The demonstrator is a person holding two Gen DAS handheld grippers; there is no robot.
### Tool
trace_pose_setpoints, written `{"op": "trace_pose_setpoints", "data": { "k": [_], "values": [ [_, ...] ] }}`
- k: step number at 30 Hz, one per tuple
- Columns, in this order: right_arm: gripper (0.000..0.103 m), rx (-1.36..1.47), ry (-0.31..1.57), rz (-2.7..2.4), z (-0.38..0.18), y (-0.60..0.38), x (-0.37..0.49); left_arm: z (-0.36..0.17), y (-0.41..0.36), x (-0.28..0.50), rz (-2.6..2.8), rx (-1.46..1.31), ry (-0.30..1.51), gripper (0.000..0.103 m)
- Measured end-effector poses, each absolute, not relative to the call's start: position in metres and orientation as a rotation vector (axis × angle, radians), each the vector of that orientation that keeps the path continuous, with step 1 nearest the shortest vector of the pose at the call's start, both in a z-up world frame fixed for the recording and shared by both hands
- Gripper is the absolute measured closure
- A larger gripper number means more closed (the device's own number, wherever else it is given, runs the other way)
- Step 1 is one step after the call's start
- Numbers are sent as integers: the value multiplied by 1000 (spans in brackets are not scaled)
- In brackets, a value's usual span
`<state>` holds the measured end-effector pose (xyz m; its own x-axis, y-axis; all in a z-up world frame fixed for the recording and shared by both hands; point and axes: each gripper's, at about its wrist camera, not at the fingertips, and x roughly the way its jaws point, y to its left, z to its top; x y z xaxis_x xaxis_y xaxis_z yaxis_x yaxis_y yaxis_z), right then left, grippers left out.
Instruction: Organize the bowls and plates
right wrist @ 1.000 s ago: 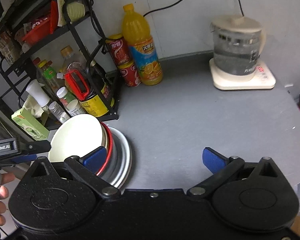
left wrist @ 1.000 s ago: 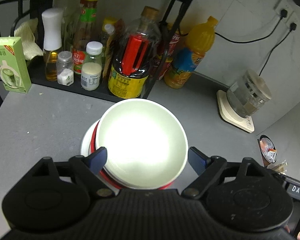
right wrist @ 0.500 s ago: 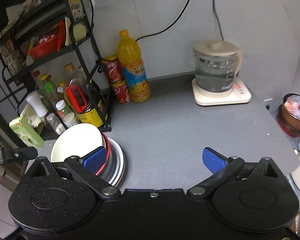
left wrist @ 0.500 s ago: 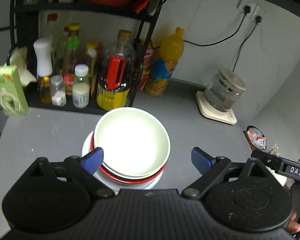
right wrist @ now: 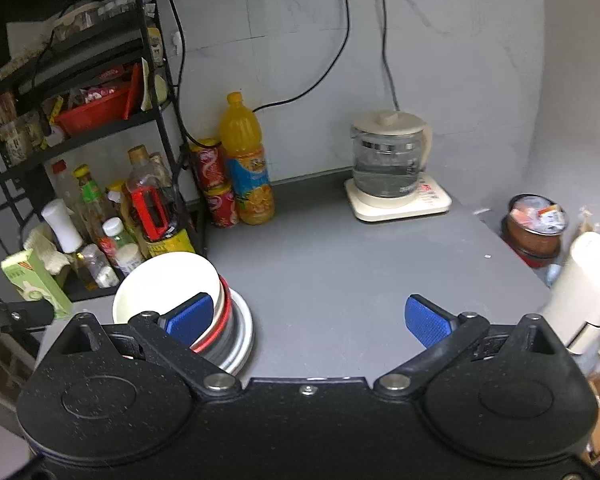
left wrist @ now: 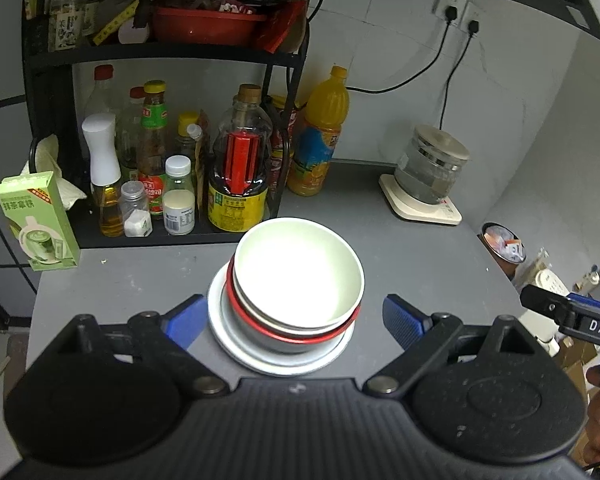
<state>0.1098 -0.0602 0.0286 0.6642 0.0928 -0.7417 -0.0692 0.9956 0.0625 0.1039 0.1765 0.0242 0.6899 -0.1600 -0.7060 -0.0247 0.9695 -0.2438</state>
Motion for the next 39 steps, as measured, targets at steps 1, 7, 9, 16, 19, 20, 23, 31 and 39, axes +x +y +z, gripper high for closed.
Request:
{"op": "trace_pose_setpoints", "data": {
  "k": [1,7,9,16,19,20,23,31,39],
  "values": [
    [0,21,839,74,30,-58,105,25,178,101,-83,-236,806,10],
    [0,29,826,26,34,-50,78,24,184,85,-130,-197,812,10],
    [0,27,817,1,35,-49,70,23,186,80,-147,-196,815,10],
    [0,29,800,-43,39,-47,49,22,188,66,-152,-162,809,10],
    [0,2,777,-65,40,-42,40,19,191,60,-162,-158,800,10],
    [0,-10,769,-70,39,-40,36,18,192,58,-160,-158,798,10],
    [0,-34,769,-67,37,-35,29,16,194,54,-153,-153,798,10],
    [0,-1,831,-32,29,-28,18,14,196,40,-196,-156,801,10],
    [0,-2,865,-17,24,-19,9,5,207,31,-163,-156,846,10]
  ]
}}
